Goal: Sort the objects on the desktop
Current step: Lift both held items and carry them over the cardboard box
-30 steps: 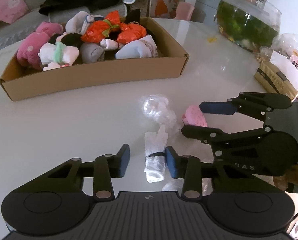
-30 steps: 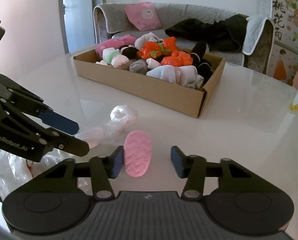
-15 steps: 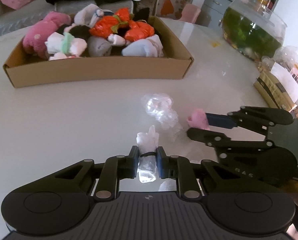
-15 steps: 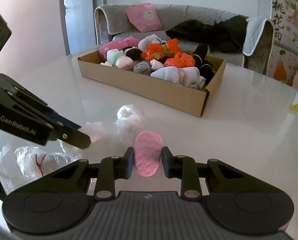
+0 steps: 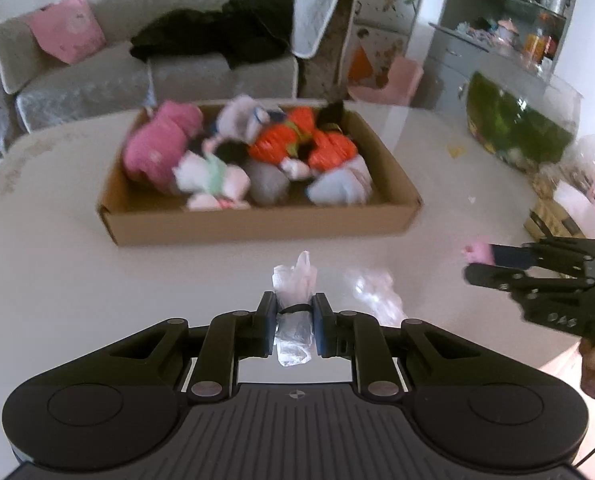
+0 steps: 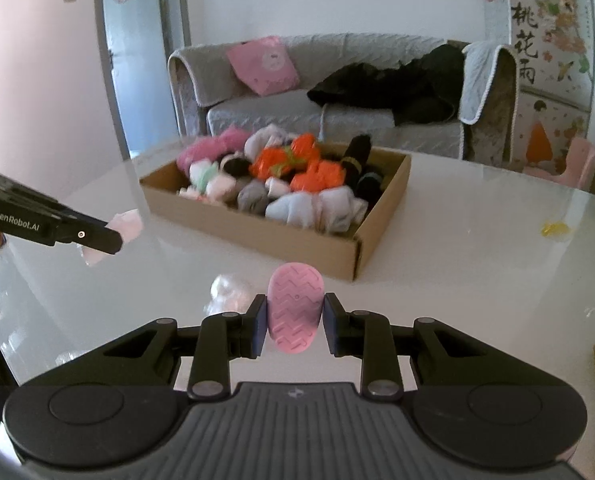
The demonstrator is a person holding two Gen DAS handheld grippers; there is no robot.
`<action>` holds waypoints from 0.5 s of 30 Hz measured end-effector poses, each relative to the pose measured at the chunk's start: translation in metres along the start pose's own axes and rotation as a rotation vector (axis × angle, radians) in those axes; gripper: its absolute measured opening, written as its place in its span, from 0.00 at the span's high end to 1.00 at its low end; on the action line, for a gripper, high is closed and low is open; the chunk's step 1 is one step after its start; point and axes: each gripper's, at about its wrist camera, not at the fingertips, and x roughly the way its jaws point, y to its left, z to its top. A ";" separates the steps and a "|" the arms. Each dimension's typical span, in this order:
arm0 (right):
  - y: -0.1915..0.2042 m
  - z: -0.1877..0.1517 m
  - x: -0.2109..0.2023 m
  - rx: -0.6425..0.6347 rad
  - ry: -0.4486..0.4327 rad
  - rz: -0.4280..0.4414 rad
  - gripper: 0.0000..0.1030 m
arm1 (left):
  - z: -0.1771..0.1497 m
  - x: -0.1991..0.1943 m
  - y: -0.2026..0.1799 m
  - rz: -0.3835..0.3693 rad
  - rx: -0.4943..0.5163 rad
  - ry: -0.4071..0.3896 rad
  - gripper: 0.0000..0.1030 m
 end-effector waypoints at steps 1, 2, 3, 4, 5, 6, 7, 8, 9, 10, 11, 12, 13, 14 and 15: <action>-0.003 0.004 -0.002 0.005 -0.007 0.001 0.74 | 0.005 -0.004 0.002 0.006 -0.002 -0.011 0.77; -0.005 0.009 -0.004 0.007 -0.013 0.001 0.74 | 0.008 -0.007 0.004 0.011 0.001 -0.022 0.77; -0.006 0.014 -0.006 0.007 -0.020 0.002 0.74 | 0.012 -0.011 0.005 0.015 0.003 -0.033 0.77; -0.007 0.018 -0.008 0.006 -0.026 0.003 0.74 | 0.016 -0.014 0.006 0.020 0.004 -0.046 0.77; -0.008 0.022 -0.010 0.004 -0.032 0.004 0.74 | 0.019 -0.018 0.007 0.022 0.006 -0.056 0.77; -0.009 0.027 -0.011 0.003 -0.038 0.005 0.74 | 0.023 -0.020 0.007 0.025 0.010 -0.066 0.76; -0.009 0.032 -0.012 0.001 -0.044 0.009 0.74 | 0.026 -0.023 0.007 0.032 0.016 -0.076 0.76; -0.008 0.036 -0.013 -0.005 -0.051 0.009 0.74 | 0.029 -0.026 0.008 0.039 0.022 -0.087 0.76; -0.008 0.040 -0.013 -0.011 -0.057 0.008 0.74 | 0.032 -0.028 0.008 0.038 0.022 -0.095 0.76; -0.007 0.044 -0.013 -0.016 -0.062 0.009 0.74 | 0.036 -0.031 0.008 0.037 0.024 -0.104 0.76; -0.007 0.048 -0.013 -0.016 -0.066 0.013 0.74 | 0.038 -0.033 0.008 0.042 0.031 -0.114 0.76; -0.007 0.052 -0.013 -0.019 -0.072 0.011 0.74 | 0.041 -0.035 0.008 0.048 0.039 -0.124 0.76; -0.006 0.056 -0.013 -0.024 -0.076 0.008 0.74 | 0.043 -0.037 0.008 0.050 0.044 -0.130 0.76; -0.006 0.058 -0.013 -0.024 -0.081 0.009 0.74 | 0.046 -0.038 0.008 0.050 0.047 -0.137 0.76; -0.007 0.061 -0.013 -0.019 -0.085 0.014 0.74 | 0.048 -0.038 0.009 0.053 0.048 -0.142 0.76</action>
